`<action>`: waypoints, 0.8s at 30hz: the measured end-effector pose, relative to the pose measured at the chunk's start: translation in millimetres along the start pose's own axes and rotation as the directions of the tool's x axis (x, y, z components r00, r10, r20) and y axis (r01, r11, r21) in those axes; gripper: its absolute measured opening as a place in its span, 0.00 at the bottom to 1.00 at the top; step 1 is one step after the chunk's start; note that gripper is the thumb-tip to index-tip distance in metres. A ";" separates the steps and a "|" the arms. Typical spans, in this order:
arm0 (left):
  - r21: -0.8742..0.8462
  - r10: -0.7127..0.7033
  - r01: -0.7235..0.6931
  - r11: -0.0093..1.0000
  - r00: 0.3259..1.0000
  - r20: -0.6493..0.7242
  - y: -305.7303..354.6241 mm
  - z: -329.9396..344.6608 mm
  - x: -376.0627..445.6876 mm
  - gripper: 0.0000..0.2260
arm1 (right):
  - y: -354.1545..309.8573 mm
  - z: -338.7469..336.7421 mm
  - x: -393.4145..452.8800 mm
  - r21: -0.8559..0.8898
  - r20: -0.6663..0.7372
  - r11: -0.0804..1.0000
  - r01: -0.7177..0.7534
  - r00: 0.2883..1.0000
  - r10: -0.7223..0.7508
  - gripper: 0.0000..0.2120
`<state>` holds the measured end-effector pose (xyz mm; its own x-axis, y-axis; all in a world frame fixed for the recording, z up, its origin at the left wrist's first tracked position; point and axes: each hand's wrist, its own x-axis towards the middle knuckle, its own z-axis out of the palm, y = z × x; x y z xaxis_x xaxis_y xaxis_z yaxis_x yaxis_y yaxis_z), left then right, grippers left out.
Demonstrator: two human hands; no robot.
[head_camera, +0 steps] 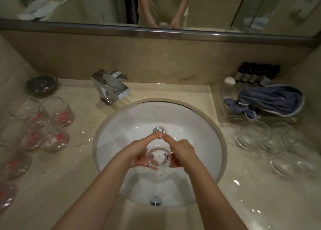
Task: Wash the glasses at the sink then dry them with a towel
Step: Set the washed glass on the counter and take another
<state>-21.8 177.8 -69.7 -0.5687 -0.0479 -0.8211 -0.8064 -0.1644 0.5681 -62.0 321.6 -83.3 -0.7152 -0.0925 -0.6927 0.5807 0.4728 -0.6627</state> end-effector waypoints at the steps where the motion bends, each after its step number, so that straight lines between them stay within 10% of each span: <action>1: 0.008 0.024 -0.024 1.000 0.999 -0.023 1.3 5.7 -4.3 0.33 | -0.2 -8.8 -9.6 0.003 -0.007 0.999 0.033 0.999 -0.033 0.36; 7: 0.215 0.267 -0.285 0.934 0.957 0.112 13.2 51.7 -33.4 0.29 | 24.7 -79.2 -63.9 0.242 -0.002 0.942 0.233 0.971 -0.239 0.15; 12: 0.321 0.399 -0.496 0.807 0.858 0.323 26.2 109.0 -46.8 0.27 | 54.5 -144.1 -93.0 0.269 -0.081 0.873 0.407 0.913 -0.401 0.25; 20: 0.531 0.482 -0.696 0.482 0.717 0.503 41.8 196.2 -37.2 0.34 | 89.7 -209.7 -103.5 0.007 -0.292 0.857 0.516 0.821 -0.491 0.33; 24: 0.618 0.512 -0.718 0.320 0.680 0.524 39.0 223.4 -23.7 0.38 | 102.3 -224.1 -91.3 -0.387 -0.271 0.809 0.443 0.784 -0.559 0.37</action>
<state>-76.0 392.6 -15.8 -0.8850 0.3999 -0.2385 0.0502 0.5912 0.8050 -24.4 574.8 -24.1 -0.9905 -0.0992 -0.0955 0.0024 0.6810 -0.7323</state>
